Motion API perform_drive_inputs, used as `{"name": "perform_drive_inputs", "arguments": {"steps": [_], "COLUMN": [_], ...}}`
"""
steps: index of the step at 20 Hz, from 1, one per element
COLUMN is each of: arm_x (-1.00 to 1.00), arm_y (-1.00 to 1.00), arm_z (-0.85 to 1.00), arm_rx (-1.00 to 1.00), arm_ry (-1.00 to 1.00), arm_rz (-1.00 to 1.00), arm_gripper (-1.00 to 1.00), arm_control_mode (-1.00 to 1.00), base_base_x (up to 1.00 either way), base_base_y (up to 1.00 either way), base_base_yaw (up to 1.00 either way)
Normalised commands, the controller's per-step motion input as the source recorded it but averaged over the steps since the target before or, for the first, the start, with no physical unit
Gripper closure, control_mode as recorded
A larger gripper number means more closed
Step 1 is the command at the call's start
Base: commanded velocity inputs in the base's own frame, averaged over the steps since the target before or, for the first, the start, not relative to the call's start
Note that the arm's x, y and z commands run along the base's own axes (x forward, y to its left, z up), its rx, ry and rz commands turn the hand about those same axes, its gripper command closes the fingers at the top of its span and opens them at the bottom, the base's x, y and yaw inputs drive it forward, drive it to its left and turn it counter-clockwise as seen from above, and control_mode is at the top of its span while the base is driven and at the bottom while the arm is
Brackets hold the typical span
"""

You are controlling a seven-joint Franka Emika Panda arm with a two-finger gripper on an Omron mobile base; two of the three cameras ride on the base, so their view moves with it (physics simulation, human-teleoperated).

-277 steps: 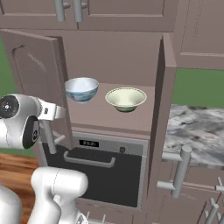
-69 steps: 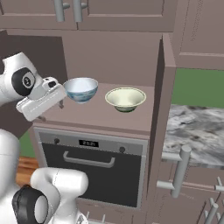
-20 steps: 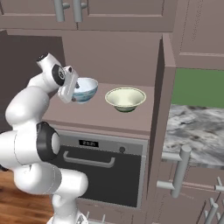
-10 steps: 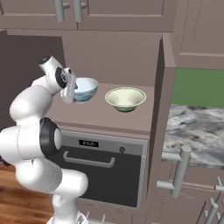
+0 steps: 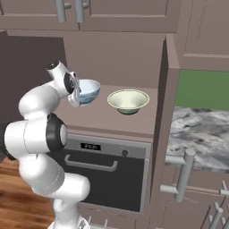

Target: Move the bowls from the cabinet to the plates on the dining table.

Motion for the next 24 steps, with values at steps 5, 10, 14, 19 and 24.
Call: {"name": "perform_drive_inputs", "arguments": {"steps": [5, 10, 14, 19, 24], "arm_x": [0.31, 0.32, 0.33, 0.34, 0.35], "arm_y": [0.0, 0.0, 0.0, 0.0, 0.0], "arm_z": [-0.33, -0.25, -0.3, -0.39, -0.46], "arm_rx": [0.0, 0.0, 0.0, 0.0, 0.0], "arm_ry": [0.0, 0.0, 0.0, 0.0, 0.0], "arm_rz": [0.09, 0.08, 0.09, 0.09, 0.09], "arm_gripper": [-1.0, -1.0, -1.0, -1.0, -1.0], "arm_control_mode": [-1.0, -1.0, -1.0, -1.0, -1.0], "base_base_x": [0.0, 0.0, 0.0, 0.0, 0.0], "base_base_y": [0.0, 0.0, 0.0, 0.0, 0.0], "base_base_yaw": [0.0, 0.0, 0.0, 0.0, 0.0]}}
